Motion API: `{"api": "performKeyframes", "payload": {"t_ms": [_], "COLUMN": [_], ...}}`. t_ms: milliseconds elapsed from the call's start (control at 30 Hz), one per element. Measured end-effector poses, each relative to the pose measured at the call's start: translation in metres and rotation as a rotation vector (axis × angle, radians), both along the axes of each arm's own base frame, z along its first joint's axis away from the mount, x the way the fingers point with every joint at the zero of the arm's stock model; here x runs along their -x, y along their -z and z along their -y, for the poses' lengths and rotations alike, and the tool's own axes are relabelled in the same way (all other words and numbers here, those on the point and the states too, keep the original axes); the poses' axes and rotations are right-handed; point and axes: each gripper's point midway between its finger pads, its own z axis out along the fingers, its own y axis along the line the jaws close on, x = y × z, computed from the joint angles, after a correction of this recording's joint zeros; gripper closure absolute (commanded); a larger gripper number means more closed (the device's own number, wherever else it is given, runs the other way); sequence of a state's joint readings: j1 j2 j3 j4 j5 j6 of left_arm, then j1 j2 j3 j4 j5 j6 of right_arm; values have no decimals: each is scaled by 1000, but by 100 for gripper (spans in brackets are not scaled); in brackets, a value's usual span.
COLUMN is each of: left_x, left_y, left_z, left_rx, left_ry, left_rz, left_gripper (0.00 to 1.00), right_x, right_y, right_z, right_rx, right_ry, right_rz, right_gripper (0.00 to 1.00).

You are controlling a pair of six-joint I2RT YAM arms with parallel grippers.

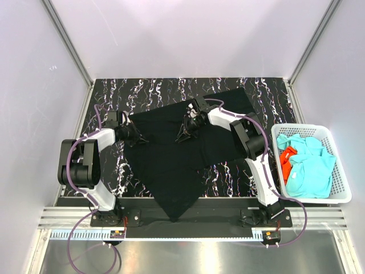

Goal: Fold and stack the t-shirts
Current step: Fold the tshirt

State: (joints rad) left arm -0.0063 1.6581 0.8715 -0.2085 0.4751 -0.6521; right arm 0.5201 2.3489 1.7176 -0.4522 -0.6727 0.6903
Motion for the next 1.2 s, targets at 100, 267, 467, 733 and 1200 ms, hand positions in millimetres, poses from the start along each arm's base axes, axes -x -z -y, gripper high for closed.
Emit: {"api": "performKeyframes", "payload": {"t_ms": [100, 267, 467, 733, 1200], "left_x": [0, 0, 2, 31, 55], "left_y": [0, 0, -4, 2, -1], "left_z": [0, 0, 4, 13, 20], "left_rx": [0, 2, 31, 108, 174], "left_ry": [0, 0, -8, -43, -61], "left_rz": [0, -1, -9, -91, -137], "left_gripper": [100, 100, 100, 100, 97], "right_x": [1, 1, 1, -5, -7], "right_y": [1, 2, 1, -17, -21], "right_z": [-2, -2, 2, 5, 27], "right_rx": [-2, 2, 31, 49, 42], "right_ry": [0, 1, -17, -82, -100], "right_rz": [-5, -6, 9, 64, 36], "right_gripper": [78, 94, 100, 100, 100]}}
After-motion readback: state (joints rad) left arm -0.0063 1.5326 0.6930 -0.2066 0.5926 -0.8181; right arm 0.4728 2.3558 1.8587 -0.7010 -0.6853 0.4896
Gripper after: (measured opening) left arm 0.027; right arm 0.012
